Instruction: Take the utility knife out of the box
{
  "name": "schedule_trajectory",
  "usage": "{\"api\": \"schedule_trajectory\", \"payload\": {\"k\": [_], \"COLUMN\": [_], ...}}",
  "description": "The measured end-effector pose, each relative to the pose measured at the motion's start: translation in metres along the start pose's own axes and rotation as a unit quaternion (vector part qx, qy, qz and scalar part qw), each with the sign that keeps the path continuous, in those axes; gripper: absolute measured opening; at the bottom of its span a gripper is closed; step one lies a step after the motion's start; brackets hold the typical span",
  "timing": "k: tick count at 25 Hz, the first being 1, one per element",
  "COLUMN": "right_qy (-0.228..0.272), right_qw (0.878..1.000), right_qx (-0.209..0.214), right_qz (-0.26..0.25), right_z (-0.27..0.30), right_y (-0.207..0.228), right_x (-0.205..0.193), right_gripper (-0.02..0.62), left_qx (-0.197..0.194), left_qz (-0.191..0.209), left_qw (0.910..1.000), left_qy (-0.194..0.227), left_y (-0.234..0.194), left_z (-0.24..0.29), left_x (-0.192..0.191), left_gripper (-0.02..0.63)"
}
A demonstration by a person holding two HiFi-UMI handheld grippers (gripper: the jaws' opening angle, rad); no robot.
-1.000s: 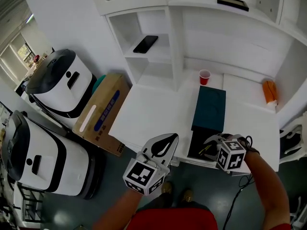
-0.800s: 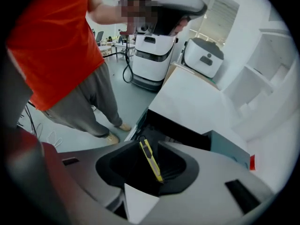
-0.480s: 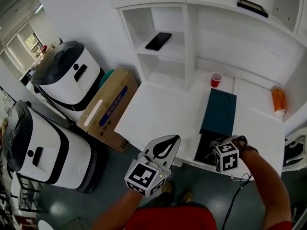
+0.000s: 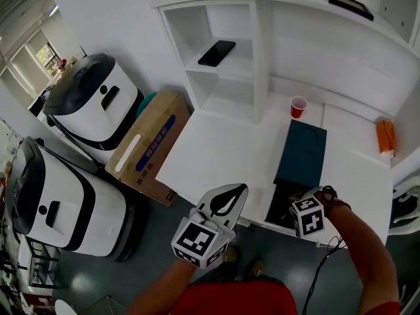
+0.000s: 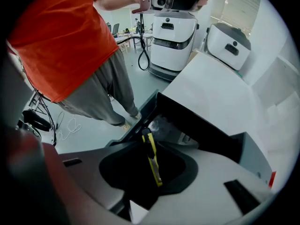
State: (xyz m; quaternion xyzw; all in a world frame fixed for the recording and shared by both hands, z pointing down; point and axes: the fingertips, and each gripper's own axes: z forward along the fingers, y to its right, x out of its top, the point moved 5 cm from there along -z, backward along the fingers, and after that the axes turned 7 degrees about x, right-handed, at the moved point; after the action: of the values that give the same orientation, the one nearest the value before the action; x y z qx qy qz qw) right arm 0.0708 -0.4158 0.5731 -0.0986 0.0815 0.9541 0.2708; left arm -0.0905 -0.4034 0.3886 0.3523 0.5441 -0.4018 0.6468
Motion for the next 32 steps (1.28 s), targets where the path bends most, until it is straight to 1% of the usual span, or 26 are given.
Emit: {"api": "schedule_trajectory", "payload": {"k": [4,8,10,14,16,18,20,22,23,24,25,26,27,29,31,32], "right_qy": [0.025,0.025,0.033,0.071,0.095,0.126,0.161,0.198,0.216,0.236,0.259,0.285,0.316,0.383,0.431,0.451], "right_qw": [1.000,1.000,0.999,0.996,0.991,0.982,0.968,0.949,0.938,0.925,0.909,0.890,0.865,0.806,0.752,0.726], "right_qx": [0.002,0.002,-0.008,-0.050,-0.080,-0.121,-0.169,-0.215,-0.238,-0.261,-0.286,-0.314,-0.342,-0.391,-0.427,-0.445], "right_qz": [0.017,0.012,0.012,0.029,0.044,0.066,0.090,0.116,0.129,0.142,0.156,0.171,0.187,0.225,0.258,0.266], "right_z": [-0.002,-0.002,-0.005,-0.022,-0.036,-0.053,-0.072,-0.092,-0.102,-0.112,-0.122,-0.133,-0.146,-0.175,-0.198,-0.208], "right_y": [0.001,0.000,0.001,0.003,0.003,0.003,0.001,-0.003,-0.006,-0.010,-0.015,-0.020,-0.025,-0.038,-0.053,-0.060], "right_x": [-0.001,-0.001,0.001,0.006,0.007,0.007,0.006,0.005,0.004,0.003,0.002,0.002,0.002,0.006,0.006,0.005], "right_gripper": [0.094,0.084,0.083,0.083,0.083,0.083,0.084,0.084,0.083,0.084,0.084,0.084,0.084,0.083,0.083,0.084], "left_qx": [-0.004,-0.012,-0.016,-0.019,-0.020,-0.023,-0.029,-0.038,-0.043,-0.047,-0.052,-0.056,-0.060,-0.068,-0.076,-0.081], "left_qz": [-0.001,-0.001,0.000,-0.001,-0.003,-0.005,-0.005,-0.003,-0.002,-0.002,-0.003,-0.004,-0.004,-0.003,-0.006,-0.007], "left_qw": [1.0000,0.9999,0.9999,0.9998,0.9998,0.9997,0.9995,0.9992,0.9990,0.9988,0.9986,0.9983,0.9979,0.9971,0.9960,0.9954], "left_qy": [-0.001,-0.002,-0.002,-0.001,0.001,0.005,0.007,0.007,0.008,0.010,0.013,0.018,0.023,0.034,0.046,0.051], "left_y": [0.000,0.004,0.005,0.004,0.003,0.003,0.004,0.008,0.010,0.012,0.015,0.017,0.020,0.025,0.030,0.032], "left_z": [0.007,0.014,0.016,0.017,0.017,0.016,0.015,0.014,0.013,0.013,0.013,0.013,0.013,0.014,0.014,0.014], "left_x": [0.000,-0.001,-0.001,-0.001,0.000,0.002,0.003,0.002,0.002,0.003,0.004,0.006,0.009,0.017,0.026,0.030], "left_gripper": [0.008,0.008,0.008,0.008,0.008,0.008,0.008,0.008,0.008,0.008,0.008,0.008,0.008,0.008,0.008,0.006]}}
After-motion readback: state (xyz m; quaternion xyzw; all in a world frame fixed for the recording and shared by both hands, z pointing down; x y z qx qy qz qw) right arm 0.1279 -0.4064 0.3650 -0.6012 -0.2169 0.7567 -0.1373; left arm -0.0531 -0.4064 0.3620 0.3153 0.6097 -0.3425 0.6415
